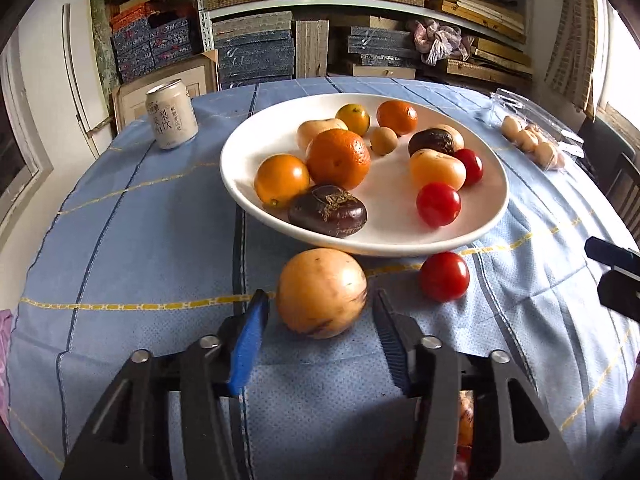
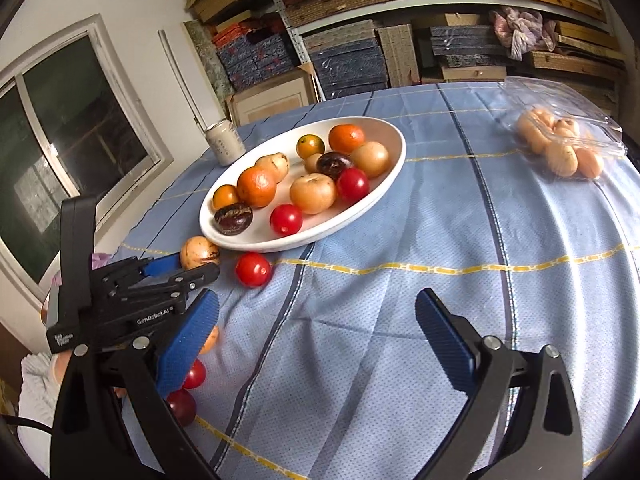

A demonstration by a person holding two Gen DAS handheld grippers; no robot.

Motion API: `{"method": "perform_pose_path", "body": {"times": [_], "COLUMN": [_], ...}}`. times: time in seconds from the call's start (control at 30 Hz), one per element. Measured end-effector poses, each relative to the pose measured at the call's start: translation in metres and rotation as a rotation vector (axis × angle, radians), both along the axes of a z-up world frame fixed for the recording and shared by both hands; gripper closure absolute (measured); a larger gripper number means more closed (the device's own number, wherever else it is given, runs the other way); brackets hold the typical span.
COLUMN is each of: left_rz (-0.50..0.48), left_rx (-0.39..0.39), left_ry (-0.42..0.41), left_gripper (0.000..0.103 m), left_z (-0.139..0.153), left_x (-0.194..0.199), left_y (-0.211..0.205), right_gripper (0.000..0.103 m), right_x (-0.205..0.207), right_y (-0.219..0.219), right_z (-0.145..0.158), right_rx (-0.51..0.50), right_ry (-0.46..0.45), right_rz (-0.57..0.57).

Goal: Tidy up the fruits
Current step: 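Lift both open tools away from the white plate, then grasp the yellow speckled fruit with the left tool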

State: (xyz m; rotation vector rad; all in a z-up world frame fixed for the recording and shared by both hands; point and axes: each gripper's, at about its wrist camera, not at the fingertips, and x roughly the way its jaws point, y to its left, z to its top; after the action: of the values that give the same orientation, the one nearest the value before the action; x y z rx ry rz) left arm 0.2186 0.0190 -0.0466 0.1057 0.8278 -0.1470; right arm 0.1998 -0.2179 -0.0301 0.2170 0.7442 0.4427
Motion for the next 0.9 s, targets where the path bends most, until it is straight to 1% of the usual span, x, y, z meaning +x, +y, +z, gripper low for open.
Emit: {"method": "perform_pose_path", "body": {"times": [0.07, 0.1, 0.2, 0.37, 0.5, 0.53, 0.6, 0.63, 0.77, 0.9], "left_rz": [0.024, 0.03, 0.039, 0.048, 0.048, 0.047, 0.036, 0.04, 0.043, 0.067], "left_rx": [0.02, 0.015, -0.031, -0.02, -0.046, -0.056, -0.071, -0.058, -0.062, -0.086], "left_ry": [-0.022, -0.025, -0.014, -0.038, -0.034, -0.032, -0.019, -0.015, -0.015, -0.024], "left_gripper": [0.04, 0.038, 0.036, 0.035, 0.036, 0.038, 0.058, 0.058, 0.058, 0.058], "left_z": [0.002, 0.003, 0.003, 0.007, 0.008, 0.008, 0.007, 0.006, 0.007, 0.012], "left_x": [0.001, 0.001, 0.005, 0.006, 0.008, 0.008, 0.008, 0.009, 0.005, 0.005], "left_y": [0.004, 0.007, 0.015, 0.014, 0.018, 0.019, 0.02, 0.019, 0.022, 0.032], "right_gripper": [0.006, 0.006, 0.006, 0.006, 0.006, 0.006, 0.006, 0.006, 0.006, 0.006], "right_x": [0.0, 0.0, 0.002, 0.0, 0.001, 0.001, 0.001, 0.001, -0.001, -0.005], "right_y": [0.0, 0.0, 0.001, 0.004, 0.008, 0.008, 0.009, 0.01, 0.013, 0.022], "right_z": [-0.001, -0.001, -0.003, -0.003, -0.005, -0.006, -0.006, -0.006, -0.007, -0.01], "right_rx": [-0.001, 0.0, -0.001, -0.009, -0.018, -0.019, -0.023, -0.025, -0.032, -0.05], "right_ry": [0.001, 0.003, 0.009, 0.007, 0.009, 0.01, 0.009, 0.009, 0.006, 0.002], "right_rz": [0.0, 0.0, 0.003, 0.016, 0.022, 0.023, 0.026, 0.027, 0.042, 0.077]}}
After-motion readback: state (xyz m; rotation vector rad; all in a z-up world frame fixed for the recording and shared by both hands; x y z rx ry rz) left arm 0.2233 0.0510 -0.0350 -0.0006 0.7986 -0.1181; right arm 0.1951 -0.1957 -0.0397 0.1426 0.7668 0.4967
